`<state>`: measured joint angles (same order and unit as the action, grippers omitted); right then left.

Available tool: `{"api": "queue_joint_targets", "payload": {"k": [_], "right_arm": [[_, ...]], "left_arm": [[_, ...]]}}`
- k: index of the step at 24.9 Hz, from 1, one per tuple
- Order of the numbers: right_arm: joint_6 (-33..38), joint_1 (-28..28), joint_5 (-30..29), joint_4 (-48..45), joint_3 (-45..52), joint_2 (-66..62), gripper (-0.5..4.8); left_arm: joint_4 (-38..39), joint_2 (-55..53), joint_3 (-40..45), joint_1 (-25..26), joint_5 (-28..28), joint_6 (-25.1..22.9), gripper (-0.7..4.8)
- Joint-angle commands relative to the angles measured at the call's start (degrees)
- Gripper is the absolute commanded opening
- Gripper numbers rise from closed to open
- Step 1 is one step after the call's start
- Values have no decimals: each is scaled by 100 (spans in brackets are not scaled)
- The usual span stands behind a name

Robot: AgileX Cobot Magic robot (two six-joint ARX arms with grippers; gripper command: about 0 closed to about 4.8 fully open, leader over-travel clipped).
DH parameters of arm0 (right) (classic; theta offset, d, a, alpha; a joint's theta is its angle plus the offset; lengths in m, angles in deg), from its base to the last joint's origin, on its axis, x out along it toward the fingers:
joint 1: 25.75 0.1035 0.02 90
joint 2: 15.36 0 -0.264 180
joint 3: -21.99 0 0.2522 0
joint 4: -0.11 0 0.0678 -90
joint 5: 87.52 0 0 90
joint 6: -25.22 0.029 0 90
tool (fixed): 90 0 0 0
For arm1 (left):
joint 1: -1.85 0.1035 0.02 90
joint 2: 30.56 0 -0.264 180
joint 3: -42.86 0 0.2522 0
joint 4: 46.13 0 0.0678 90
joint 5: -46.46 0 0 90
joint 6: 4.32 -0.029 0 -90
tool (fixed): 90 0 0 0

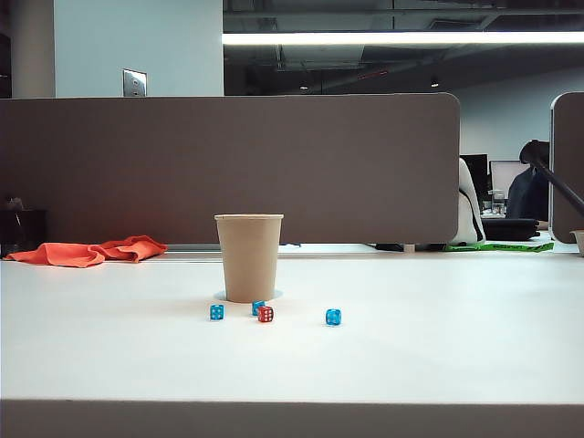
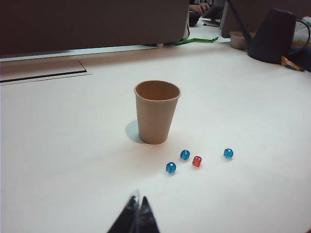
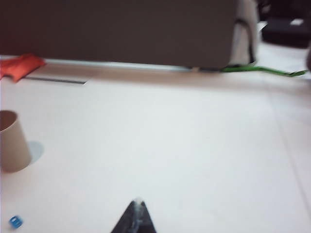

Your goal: Pick up the dice with a different color and drop it into the paper cup.

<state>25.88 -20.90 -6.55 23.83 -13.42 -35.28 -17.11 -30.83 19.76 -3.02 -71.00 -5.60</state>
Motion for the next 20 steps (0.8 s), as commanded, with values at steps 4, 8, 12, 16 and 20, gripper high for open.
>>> {"api": "queue_joint_targets", "payload": {"k": [4,8,12,16,20], "right_arm": [[-203,1209,741,-116,-852,-1714,-2],[-203,2098,1513,-393,-1276,-2632,-2],[-197,2785,2031,-752,-1617,-3493,-2],[-24,3348,2420,-935,-2024,-4457,-2],[472,3617,2435,-1075,-2446,-5335,-2]], "left_arm": [[-118,-2,-35,-796,811,-203,-6],[-122,-2,-35,-1244,1191,-345,-6],[-120,-2,-33,-1436,1349,-501,-6],[-120,-2,-33,-1453,1399,-713,-6],[-118,-2,-33,-1453,1480,-918,-6]]}}
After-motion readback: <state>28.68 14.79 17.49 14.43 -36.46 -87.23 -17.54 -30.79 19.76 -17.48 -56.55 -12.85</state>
